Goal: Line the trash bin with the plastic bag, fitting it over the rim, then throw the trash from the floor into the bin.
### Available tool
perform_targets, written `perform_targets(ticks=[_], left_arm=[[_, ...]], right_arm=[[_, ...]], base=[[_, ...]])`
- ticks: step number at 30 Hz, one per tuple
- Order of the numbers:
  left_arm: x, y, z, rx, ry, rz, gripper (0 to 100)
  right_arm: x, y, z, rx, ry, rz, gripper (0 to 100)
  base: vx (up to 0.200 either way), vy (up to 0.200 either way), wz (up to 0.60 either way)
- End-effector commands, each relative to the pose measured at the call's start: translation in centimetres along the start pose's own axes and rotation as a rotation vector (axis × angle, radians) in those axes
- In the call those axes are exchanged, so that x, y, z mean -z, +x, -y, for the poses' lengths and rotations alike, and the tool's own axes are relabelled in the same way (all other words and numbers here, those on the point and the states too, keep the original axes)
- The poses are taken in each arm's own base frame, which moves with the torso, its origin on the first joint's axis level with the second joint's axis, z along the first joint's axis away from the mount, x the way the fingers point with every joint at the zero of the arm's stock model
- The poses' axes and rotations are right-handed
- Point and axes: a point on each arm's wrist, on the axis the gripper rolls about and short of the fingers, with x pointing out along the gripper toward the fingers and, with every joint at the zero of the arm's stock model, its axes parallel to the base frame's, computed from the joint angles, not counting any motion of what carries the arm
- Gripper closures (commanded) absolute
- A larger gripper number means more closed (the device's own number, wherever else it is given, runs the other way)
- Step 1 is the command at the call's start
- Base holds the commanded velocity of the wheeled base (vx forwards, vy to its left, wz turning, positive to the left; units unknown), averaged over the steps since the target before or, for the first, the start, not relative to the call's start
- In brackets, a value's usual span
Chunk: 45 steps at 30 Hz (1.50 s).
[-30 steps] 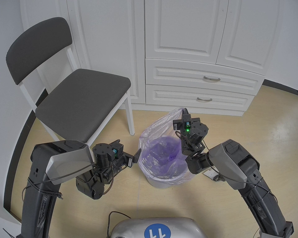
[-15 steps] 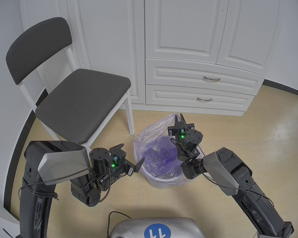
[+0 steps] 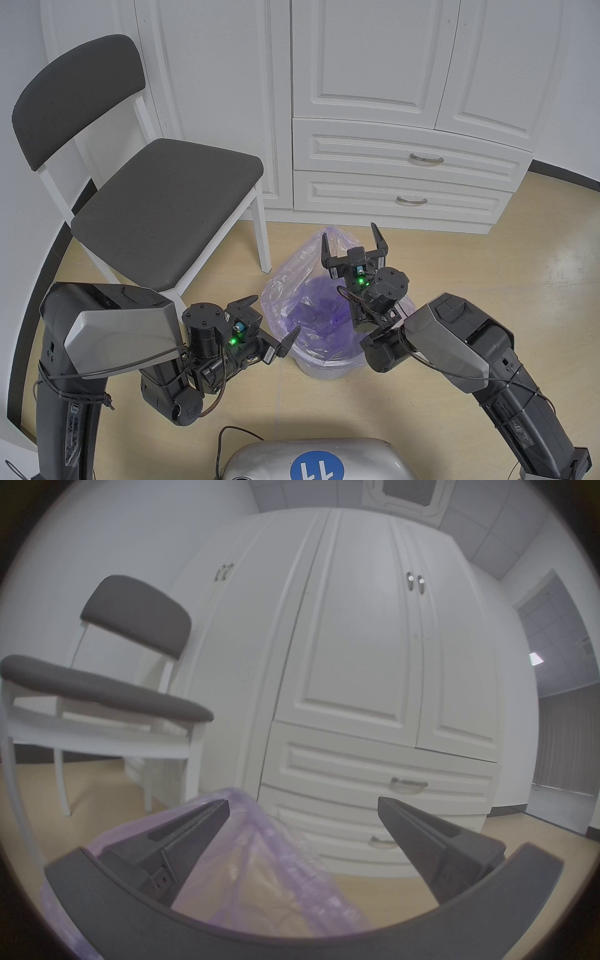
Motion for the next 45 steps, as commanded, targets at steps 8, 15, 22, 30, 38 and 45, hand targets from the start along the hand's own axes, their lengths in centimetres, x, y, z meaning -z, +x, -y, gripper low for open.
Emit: perform_targets(ticks=[8,15,22,30,38,45], left_arm=[[-0.3,2.5,2.4,-0.129,-0.032,0.017,0],[-1.2,4.4,1.9,-0.143,-0.075,0.022,0],[-3.4,5.7,0.2,-0.123,-0.221,-0.084,0],[-4.0,6.8,-3.4,-0.082,-0.249,-0.164,0],[-3.9,7.3,-5.6,-0.131,-0.330,-0.171,0],[-5.5,9.3,-6.6,-0.130,-0.344,-0.170,0]], right_arm=[[-4.9,-9.4,6.0,-0.192,-0.041,-0.427,0],[-7.1,-9.7,7.5,-0.186,0.030,-0.533,0],[-8.1,-6.9,7.8,-0.118,0.236,-0.842,0],[-6.5,-4.1,9.1,-0.068,0.349,-0.954,0],[-5.0,-3.4,8.5,-0.036,0.397,-0.952,0],[-3.5,-3.1,8.6,-0.011,0.390,-0.964,0]], base=[[0.000,0.000,0.00],[0.000,0.000,0.00],[0.000,0.000,0.00],[0.000,0.000,0.00],[0.000,0.000,0.00],[0.000,0.000,0.00]])
